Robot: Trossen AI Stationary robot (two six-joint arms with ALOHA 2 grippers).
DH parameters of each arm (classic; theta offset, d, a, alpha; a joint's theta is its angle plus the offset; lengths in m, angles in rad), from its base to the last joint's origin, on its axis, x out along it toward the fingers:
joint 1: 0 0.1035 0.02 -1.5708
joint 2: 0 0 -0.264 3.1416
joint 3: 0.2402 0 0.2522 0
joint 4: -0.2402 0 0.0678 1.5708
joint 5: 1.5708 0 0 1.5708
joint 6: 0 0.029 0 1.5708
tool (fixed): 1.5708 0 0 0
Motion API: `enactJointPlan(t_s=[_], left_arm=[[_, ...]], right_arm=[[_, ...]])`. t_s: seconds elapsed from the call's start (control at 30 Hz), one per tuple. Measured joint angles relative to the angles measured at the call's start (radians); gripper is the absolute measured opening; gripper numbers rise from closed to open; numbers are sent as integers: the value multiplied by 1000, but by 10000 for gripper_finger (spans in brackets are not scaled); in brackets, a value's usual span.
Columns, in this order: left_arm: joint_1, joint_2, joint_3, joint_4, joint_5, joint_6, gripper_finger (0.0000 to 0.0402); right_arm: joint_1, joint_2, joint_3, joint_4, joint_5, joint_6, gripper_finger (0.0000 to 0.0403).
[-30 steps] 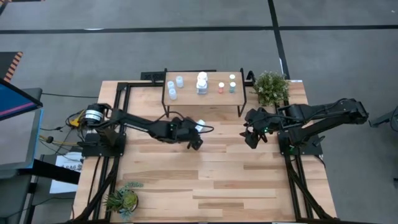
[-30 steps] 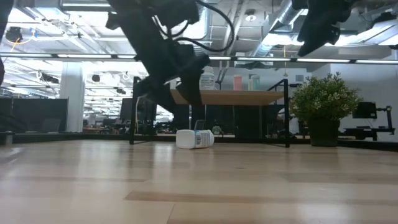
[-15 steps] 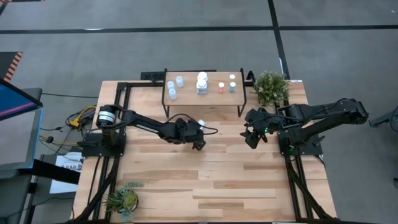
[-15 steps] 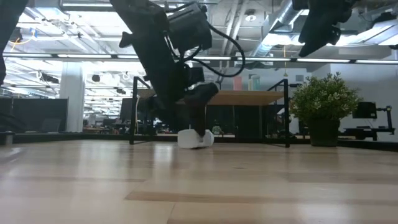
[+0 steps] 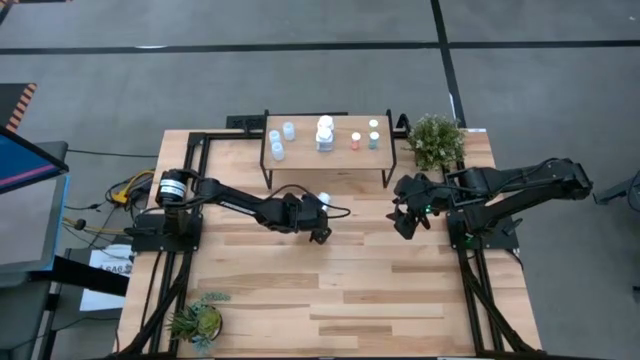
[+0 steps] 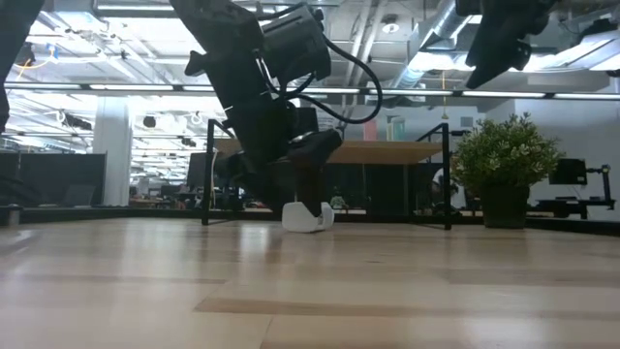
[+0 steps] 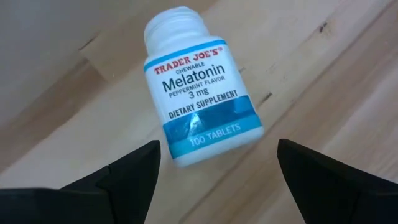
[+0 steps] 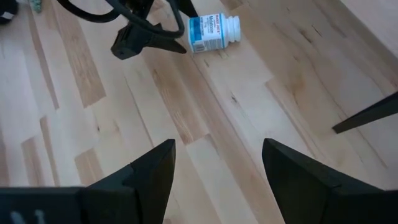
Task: Pick and place medicine bottles onto shelf by color
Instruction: Put the white medicine bottle on the shelf aligned with the other white medicine bottles
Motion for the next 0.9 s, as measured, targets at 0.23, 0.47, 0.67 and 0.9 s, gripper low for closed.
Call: enactJointPlan(t_s=[0.23,0.47,0.67,0.9], left_arm=[[0,0,0,7,-3,-94,309],[3,-1,0,7,-32,-111,309],[16,-1,0,9,-48,-97,309],[51,-2,0,50,7,-47,309]], right_arm=[[0,0,0,0,-13,0,265],[0,0,0,0,-13,0,265],[0,0,0,0,-13,0,265],[0,0,0,0,-13,0,265]])
